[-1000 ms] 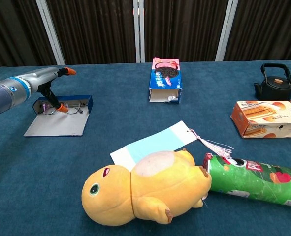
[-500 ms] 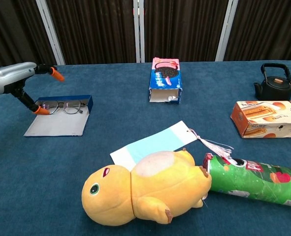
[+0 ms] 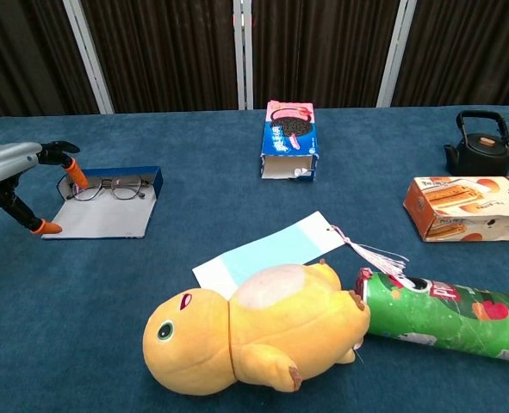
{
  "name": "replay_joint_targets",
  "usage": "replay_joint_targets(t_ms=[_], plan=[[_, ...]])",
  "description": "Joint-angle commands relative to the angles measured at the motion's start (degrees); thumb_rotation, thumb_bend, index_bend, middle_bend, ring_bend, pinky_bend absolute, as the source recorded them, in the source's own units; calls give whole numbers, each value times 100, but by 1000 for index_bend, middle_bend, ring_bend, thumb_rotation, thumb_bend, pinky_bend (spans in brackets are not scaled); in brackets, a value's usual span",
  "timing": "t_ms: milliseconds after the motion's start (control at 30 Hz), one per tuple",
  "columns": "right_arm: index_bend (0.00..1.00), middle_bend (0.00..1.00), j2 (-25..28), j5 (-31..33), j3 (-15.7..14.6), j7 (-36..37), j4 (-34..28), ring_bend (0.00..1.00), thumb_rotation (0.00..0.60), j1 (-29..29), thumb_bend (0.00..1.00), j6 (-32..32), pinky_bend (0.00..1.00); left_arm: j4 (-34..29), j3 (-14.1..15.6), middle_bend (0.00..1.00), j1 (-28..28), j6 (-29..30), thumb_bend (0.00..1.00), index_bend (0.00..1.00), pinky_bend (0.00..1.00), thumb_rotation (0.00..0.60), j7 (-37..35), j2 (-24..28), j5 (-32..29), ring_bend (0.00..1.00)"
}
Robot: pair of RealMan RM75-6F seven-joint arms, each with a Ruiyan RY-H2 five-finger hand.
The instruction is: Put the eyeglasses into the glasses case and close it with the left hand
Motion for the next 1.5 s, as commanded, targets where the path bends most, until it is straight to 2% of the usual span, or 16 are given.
replay_joint_targets(t_ms=[33,500,1267,1500], plan=[[0,0,-1,13,4,9,11,0,600,5,0,-12,0,221,6,0,-44,-41,187,319,0,600,-46,-218,60,0],[0,0,-31,58,7,-11,51,0,600,31,0,-73,0,1314,-42,0,-128,-140,187,309,0,600,-391,-920,222,0],[0,0,-35,84,11,-14,69,0,600,36,0,-87,0,1687,-90,0,-173,-293,188,298,0,600,-514,-1155,333,0],[0,0,-38,96,13,-9,71,0,600,37,0,-94,0,1743,-98,0,-181,-336,337,299,0,600,-564,-1175,363,0]])
